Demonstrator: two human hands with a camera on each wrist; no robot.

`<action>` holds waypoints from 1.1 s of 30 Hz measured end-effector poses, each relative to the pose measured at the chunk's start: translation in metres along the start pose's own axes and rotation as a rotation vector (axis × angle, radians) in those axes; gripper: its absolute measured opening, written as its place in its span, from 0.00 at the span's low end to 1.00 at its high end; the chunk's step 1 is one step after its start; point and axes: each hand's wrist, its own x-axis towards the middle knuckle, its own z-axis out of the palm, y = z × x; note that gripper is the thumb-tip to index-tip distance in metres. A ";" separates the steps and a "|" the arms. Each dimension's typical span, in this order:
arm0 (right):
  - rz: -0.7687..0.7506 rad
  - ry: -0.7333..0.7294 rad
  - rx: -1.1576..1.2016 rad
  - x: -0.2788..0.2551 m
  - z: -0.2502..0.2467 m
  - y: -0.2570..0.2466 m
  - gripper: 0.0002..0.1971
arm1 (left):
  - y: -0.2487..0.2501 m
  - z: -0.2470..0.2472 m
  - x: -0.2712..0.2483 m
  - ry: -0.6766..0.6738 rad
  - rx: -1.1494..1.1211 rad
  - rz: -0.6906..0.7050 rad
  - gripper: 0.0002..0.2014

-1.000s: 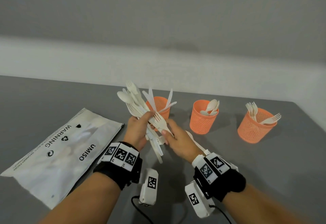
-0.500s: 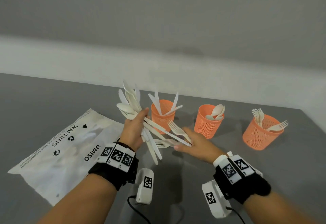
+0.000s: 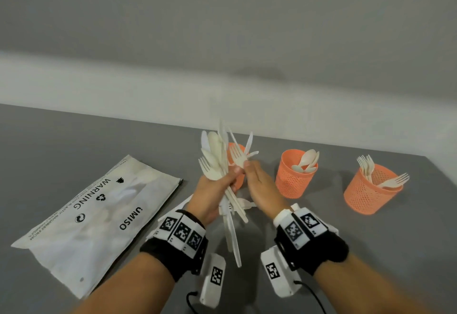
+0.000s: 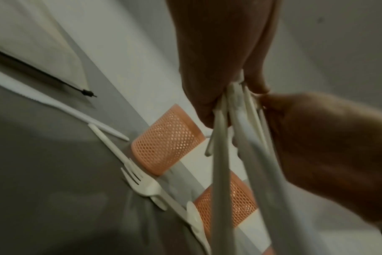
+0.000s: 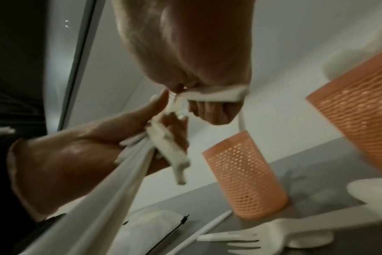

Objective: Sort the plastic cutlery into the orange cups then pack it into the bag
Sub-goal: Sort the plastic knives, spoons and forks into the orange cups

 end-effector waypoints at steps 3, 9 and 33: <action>-0.028 -0.032 0.085 0.005 0.015 -0.006 0.14 | 0.002 0.001 0.006 -0.003 -0.079 -0.030 0.16; -0.004 -0.207 0.114 0.019 0.016 -0.005 0.16 | 0.017 -0.013 0.016 0.071 -0.067 -0.108 0.17; -0.218 -0.304 -0.215 0.027 0.040 -0.012 0.03 | 0.031 -0.034 0.041 0.190 -0.235 -0.182 0.08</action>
